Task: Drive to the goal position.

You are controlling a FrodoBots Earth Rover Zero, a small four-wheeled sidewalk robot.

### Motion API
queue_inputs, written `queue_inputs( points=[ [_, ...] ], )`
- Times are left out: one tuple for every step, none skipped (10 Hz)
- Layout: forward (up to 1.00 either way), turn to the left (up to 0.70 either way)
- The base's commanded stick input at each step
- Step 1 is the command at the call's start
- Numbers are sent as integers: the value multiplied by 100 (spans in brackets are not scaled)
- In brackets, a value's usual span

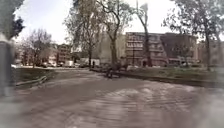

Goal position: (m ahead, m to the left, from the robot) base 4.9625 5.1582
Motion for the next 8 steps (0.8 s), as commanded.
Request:
queue_inputs(
  points=[
    [100, -27],
    [100, -27],
    [100, -27],
    [100, -27],
    [100, -3],
    [100, 23],
    [100, 27],
    [100, 27]
  ],
)
